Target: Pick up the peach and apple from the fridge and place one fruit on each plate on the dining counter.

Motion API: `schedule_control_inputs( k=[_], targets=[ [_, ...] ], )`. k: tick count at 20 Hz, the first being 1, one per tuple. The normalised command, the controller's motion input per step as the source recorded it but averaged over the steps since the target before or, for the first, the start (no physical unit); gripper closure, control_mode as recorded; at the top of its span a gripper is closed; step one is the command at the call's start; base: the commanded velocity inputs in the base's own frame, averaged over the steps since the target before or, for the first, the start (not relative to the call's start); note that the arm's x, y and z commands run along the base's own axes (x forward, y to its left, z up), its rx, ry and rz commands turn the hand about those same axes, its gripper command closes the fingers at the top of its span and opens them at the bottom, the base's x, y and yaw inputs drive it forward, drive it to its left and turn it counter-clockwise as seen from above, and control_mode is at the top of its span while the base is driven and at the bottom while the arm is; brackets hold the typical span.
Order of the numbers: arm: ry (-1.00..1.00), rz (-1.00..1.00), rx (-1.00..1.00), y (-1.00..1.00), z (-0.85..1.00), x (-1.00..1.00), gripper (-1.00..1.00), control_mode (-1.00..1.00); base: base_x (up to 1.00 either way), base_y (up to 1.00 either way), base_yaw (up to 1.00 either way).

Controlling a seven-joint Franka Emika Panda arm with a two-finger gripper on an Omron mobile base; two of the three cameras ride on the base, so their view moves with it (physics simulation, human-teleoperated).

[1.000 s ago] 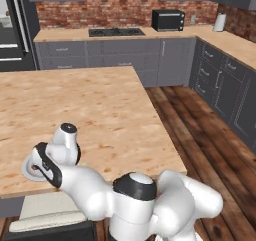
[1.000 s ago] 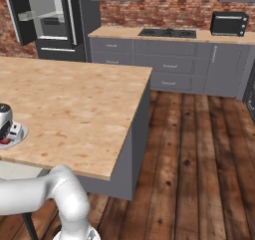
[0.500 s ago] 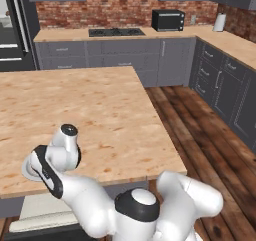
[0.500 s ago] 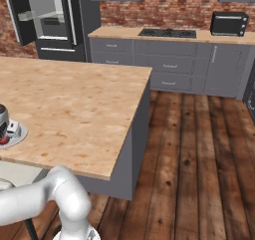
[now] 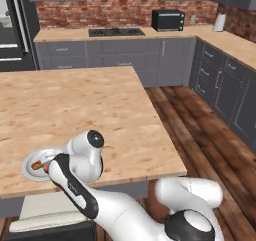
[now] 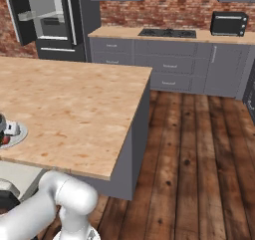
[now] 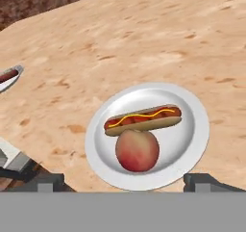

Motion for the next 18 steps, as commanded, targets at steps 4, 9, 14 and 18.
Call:
schedule_control_inputs(
  k=[4,9,14,18],
  targets=[
    [0.0,-0.08,0.01,-1.0,0.95,-0.22,-1.0,-1.0,0.0,0.0,0.0],
    [0.02,-0.08,0.0,-1.0,1.0,0.0,-1.0,-1.0,0.0,0.0,0.0],
    [0.26,-0.12,0.0,-1.0,0.47,0.0,-1.0,-1.0,0.0,0.0,0.0],
    [0.21,-0.18,-0.01,-1.0,-0.17,0.0,-1.0,-1.0,0.0,0.0,0.0]
  ],
)
